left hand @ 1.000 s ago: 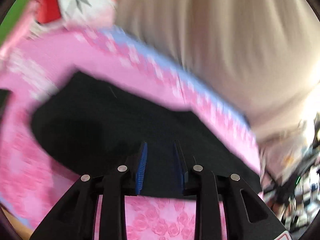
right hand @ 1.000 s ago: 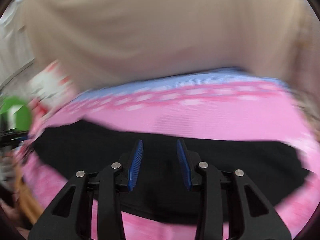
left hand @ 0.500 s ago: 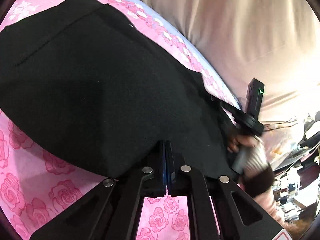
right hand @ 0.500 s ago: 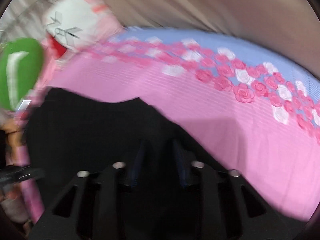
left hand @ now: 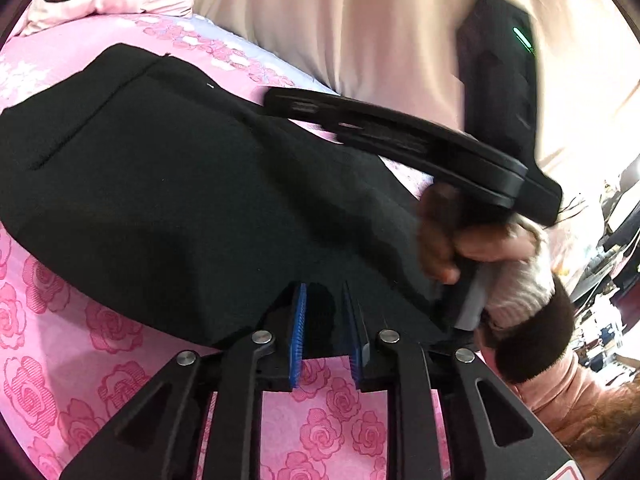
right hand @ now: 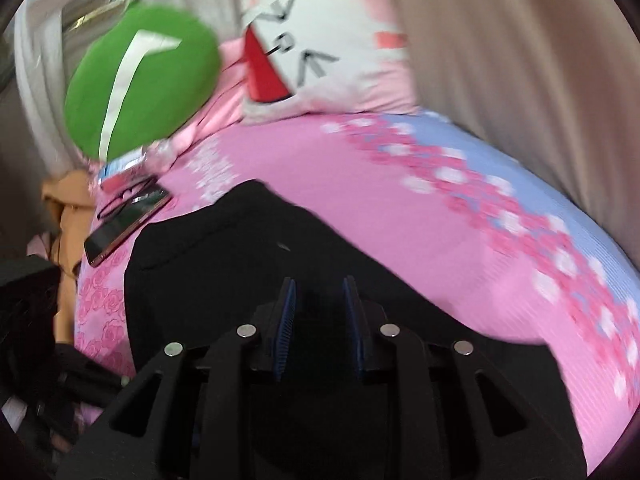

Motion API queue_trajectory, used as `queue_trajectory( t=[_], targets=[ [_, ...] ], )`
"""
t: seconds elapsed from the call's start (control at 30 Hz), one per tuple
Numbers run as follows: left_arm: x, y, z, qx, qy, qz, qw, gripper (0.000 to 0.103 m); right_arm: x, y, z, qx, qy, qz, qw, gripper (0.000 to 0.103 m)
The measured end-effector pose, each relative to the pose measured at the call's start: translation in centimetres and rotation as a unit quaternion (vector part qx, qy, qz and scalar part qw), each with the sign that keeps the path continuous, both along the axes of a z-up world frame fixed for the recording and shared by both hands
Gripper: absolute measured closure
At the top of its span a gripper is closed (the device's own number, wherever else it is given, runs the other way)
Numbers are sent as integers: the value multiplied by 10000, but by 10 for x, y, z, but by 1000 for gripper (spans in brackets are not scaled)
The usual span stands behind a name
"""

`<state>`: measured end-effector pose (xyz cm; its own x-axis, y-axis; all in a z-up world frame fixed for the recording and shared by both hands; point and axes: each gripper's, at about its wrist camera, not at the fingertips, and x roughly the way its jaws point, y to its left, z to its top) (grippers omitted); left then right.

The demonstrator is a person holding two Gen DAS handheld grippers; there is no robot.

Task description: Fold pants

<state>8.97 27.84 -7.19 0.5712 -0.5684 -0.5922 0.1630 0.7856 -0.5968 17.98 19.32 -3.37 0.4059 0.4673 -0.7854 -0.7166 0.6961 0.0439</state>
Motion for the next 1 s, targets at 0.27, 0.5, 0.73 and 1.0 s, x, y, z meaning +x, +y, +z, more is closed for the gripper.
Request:
queue_trajectory(
  t=[0.27, 0.5, 0.73, 1.0],
  targets=[
    [1, -2, 5, 98, -98, -72, 9999, 78, 14, 22, -15, -50, 78, 121, 9999, 103],
    [-5, 2, 4, 48, -109, -63, 9999, 78, 11, -1, 13, 423, -76, -9, 9991, 99],
    [-13, -9, 9, 337, -191, -40, 9992, 75, 14, 24, -30, -98, 257, 166, 9995, 93],
    [-12, -16, 9, 388, -243, -106, 9989, 70, 28, 22, -37, 81, 462, -11, 9989, 103]
  ],
)
